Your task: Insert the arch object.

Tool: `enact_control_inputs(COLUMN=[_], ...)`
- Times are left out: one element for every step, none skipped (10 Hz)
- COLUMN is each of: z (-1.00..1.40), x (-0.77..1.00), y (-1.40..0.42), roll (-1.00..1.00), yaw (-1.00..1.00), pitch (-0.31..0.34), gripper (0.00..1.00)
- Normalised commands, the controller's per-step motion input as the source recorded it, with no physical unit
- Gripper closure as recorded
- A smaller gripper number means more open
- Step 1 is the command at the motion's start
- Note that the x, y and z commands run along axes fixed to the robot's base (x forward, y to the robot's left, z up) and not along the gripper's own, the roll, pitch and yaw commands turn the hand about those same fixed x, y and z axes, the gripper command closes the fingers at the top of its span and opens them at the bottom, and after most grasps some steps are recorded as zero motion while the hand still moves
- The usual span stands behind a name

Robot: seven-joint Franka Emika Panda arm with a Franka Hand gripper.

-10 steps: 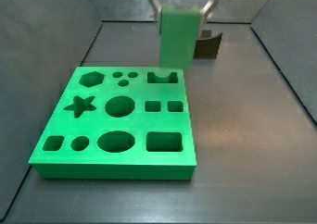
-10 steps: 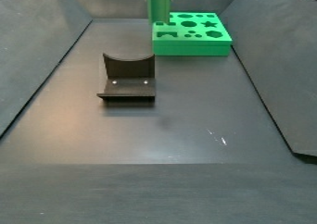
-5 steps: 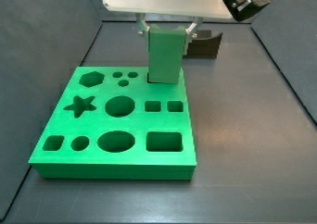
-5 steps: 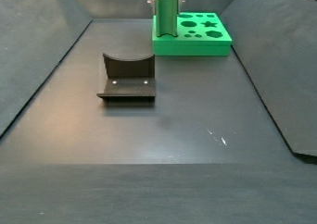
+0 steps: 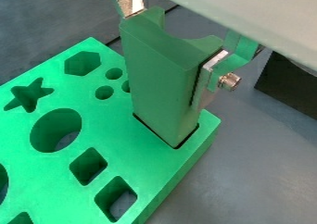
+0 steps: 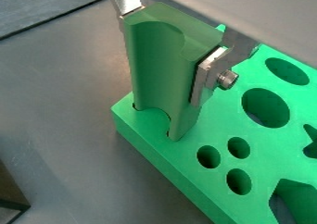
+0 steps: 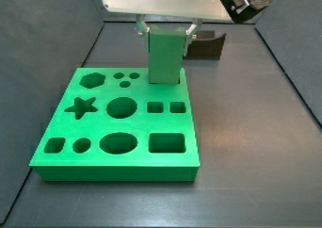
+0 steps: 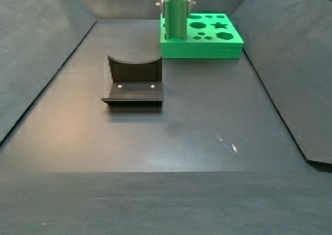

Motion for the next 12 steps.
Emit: enact_control_inputs(z=[-1.0, -1.0, -1.0, -1.0, -1.0, -1.0, -1.0, -1.0, -1.0, -0.95, 0.0, 0.0], x=[0.08, 0.0, 0.01, 0.01, 0.03, 0.08, 0.03, 0.0, -0.01, -0.14, 0.03, 0.0], y=[-0.02, 0.0, -0.08, -0.13, -0.16, -0.27, -0.3, -0.28, -0.26, -0.07, 0.0, 0.0], roll=[0.07, 0.1, 0.06, 0.02, 0.03, 0.05, 0.06, 0.12, 0.14, 0.0, 0.0, 0.0], yaw=[0.51, 0.61, 0.55, 0.07, 0.0, -0.14, -0.23, -0.13, -0.09, 0.0, 0.0, 0.0], pitch=[-0.026, -0.049, -0.014, 0.0, -0.003, -0.023, -0.027, -0.027, -0.031, -0.163, 0.023, 0.0], gripper=[1.0, 1.0, 1.0, 1.0, 1.0, 1.0, 1.0, 1.0, 1.0, 1.0, 1.0, 1.0])
